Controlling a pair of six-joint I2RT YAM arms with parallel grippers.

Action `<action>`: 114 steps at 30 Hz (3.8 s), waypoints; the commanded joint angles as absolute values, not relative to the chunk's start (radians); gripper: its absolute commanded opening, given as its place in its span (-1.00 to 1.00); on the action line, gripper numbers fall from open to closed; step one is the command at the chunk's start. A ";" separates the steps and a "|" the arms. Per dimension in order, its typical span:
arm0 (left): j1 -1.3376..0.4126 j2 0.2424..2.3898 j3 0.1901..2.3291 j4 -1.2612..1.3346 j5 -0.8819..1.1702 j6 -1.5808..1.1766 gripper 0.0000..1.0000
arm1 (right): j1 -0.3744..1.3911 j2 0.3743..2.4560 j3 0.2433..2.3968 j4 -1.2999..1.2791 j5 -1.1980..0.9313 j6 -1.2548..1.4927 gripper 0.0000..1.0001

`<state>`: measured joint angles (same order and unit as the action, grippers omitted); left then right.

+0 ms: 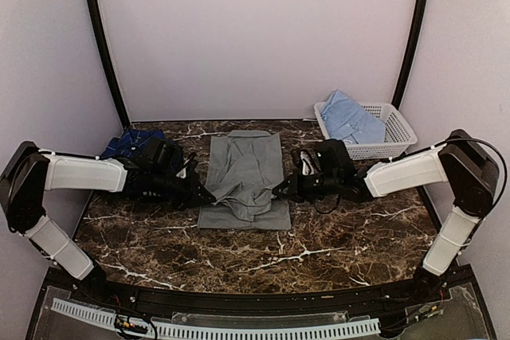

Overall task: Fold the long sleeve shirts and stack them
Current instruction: Pick up the rectangle-folded shirt from the center of the board, then move the 2/3-rectangle-folded shirt to the center of the board, then pick up the 2/3-rectangle-folded shirt from the center of the board.

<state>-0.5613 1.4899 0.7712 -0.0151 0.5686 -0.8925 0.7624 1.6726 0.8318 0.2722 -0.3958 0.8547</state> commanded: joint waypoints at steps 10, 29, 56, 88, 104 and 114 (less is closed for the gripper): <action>-0.419 1.728 0.978 0.058 0.556 -0.879 -0.56 | 0.606 1.904 1.066 0.401 -0.457 0.884 -0.43; -0.352 1.727 1.027 0.125 0.508 -0.853 0.34 | 0.675 1.781 1.157 0.066 -0.247 0.597 0.06; -0.445 2.007 1.120 0.161 0.485 -0.765 -0.44 | 0.733 2.224 1.570 -0.142 -0.186 0.405 -0.39; -0.565 1.467 0.715 0.012 0.377 -0.797 -0.46 | 0.829 1.756 1.026 -0.089 -0.131 0.510 -0.40; -0.594 1.345 0.614 -0.114 0.408 -0.776 -0.46 | 0.775 1.803 0.953 -0.047 -0.171 0.550 -0.51; -0.648 1.238 0.540 -0.206 0.415 -0.808 -0.45 | 0.826 1.649 0.907 -0.166 -0.137 0.543 -0.40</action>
